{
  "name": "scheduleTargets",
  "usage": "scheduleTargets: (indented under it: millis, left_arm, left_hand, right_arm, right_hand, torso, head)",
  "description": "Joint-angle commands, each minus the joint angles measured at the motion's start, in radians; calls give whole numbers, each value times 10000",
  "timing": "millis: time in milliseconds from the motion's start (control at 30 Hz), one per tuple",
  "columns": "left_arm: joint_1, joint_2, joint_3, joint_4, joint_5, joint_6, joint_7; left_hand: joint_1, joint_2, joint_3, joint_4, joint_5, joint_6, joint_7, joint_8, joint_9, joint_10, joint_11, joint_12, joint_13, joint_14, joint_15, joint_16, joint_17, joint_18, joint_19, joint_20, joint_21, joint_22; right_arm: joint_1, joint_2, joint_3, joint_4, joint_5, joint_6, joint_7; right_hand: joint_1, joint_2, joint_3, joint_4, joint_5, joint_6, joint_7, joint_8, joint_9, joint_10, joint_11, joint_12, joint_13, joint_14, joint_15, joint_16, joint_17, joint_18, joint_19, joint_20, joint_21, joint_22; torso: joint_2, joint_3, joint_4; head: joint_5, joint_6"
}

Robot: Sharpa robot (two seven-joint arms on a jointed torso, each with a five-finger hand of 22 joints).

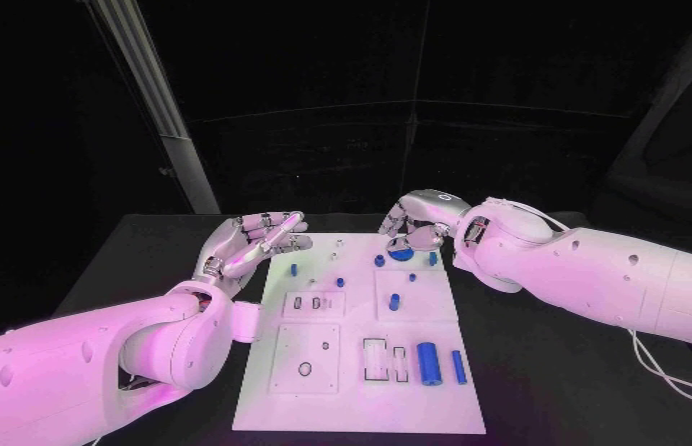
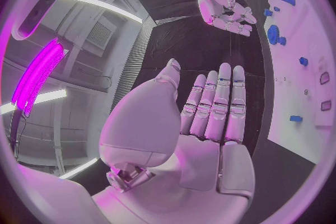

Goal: Assemble the parts on the task board

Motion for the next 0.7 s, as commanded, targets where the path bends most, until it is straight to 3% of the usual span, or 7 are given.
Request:
scheduleTargets:
  millis: [33,200,333,500,700]
  left_arm:
    - [25,23,10,63,-116,269,13]
    - [27,55,11,81,-118,317,-3]
    - [30,46,11,105,-119,339,-15]
    - [37,71,11,93,-119,373,-33]
    - [40,91,11,75,-119,400,-48]
  left_hand:
    - [28,70,-36,-47,-4,85,15,-61,-19,-16,31,-68,-12,76,4,-70,12,144,74,11,24,-20]
    - [34,74,-44,-61,-4,83,16,-76,-23,-34,35,-93,-16,75,6,-87,12,143,86,10,20,-27]
    - [35,84,-65,-82,-4,75,28,-110,-30,-68,48,-143,-19,58,16,-131,8,138,103,13,10,-43]
    - [34,94,-84,-99,-4,68,35,-138,-34,-91,57,-182,-20,36,26,-172,2,136,113,17,-2,-58]
    - [27,99,-97,-103,-5,65,39,-153,-35,-100,61,-201,-20,23,32,-195,-2,134,118,19,-8,-66]
  right_arm:
    - [47,136,16,-118,-1250,616,-645]
    - [54,334,17,-295,-1359,820,-696]
    - [55,496,17,-457,-1427,776,-740]
    - [55,615,17,-603,-1468,817,-742]
    - [53,728,15,-715,-1482,1058,-717]
  right_hand:
    - [-172,-1,195,8,-48,-63,-20,-24,-12,-161,31,-25,9,465,-15,725,442,112,38,15,409,241]
    - [-292,-78,438,22,-28,-198,-1,-24,-13,-347,49,-19,12,426,5,1573,961,111,40,48,942,558]
    - [-387,-114,683,42,-43,-305,16,-26,-12,-511,70,-12,11,334,47,2262,1382,113,-72,82,1406,847]
    - [-433,-144,901,56,-68,-374,42,-26,-11,-625,100,-23,5,266,74,2886,1831,117,-176,122,1785,1083]
    - [-539,-158,1122,112,-76,-385,45,-21,-7,-635,119,-18,6,258,84,4043,2958,-7,9,166,2649,2108]
  torso:
    - [268,-8,71]
    - [388,2,139]
    - [487,37,147]
    - [546,47,164]
    - [576,59,190]
  head:
    - [-42,40]
    - [-67,45]
    - [-67,90]
    - [-68,71]
    - [-80,51]
